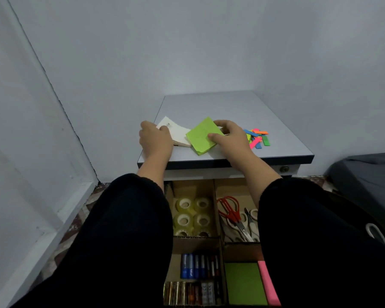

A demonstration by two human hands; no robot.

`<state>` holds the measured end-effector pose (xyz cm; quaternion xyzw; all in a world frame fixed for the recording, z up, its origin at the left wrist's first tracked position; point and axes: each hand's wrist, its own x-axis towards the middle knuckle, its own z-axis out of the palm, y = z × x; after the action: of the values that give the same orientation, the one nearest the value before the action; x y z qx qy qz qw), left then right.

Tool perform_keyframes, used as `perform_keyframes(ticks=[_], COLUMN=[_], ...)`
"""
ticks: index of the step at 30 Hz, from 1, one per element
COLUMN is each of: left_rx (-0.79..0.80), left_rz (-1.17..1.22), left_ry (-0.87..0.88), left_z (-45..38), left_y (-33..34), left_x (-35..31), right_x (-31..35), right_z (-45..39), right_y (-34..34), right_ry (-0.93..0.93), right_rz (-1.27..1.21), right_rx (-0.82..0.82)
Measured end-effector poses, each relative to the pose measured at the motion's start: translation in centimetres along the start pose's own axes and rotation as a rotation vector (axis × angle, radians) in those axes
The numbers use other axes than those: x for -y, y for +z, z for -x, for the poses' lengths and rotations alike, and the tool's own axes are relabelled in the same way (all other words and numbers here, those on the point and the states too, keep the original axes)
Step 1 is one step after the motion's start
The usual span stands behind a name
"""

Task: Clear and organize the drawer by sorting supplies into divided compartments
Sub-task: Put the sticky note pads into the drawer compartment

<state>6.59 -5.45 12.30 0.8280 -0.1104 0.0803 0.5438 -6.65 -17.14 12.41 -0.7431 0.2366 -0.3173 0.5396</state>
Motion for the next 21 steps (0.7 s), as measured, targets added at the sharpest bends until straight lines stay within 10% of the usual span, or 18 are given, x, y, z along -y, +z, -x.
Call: perform_keyframes(ticks=[7, 13, 21], left_rx=[0.058, -0.051, 0.269], left_rz=[-0.439, -0.177, 0.483], left_ry=[0.042, -0.024, -0.319], left_z=[3.8, 8.1, 16.3], left_y=[-2.6, -6.3, -9.2], left_x=[1.3, 3.6, 2.6], right_x=[0.6, 0.9, -2.5], right_z=[1.3, 5.6, 14.5], right_y=[-0.7, -2.6, -10.3], right_ry=[0.025, 0.065, 0.279], right_rz=[-0.065, -0.144, 0.017], right_rx=[0.096, 0.212, 0.270])
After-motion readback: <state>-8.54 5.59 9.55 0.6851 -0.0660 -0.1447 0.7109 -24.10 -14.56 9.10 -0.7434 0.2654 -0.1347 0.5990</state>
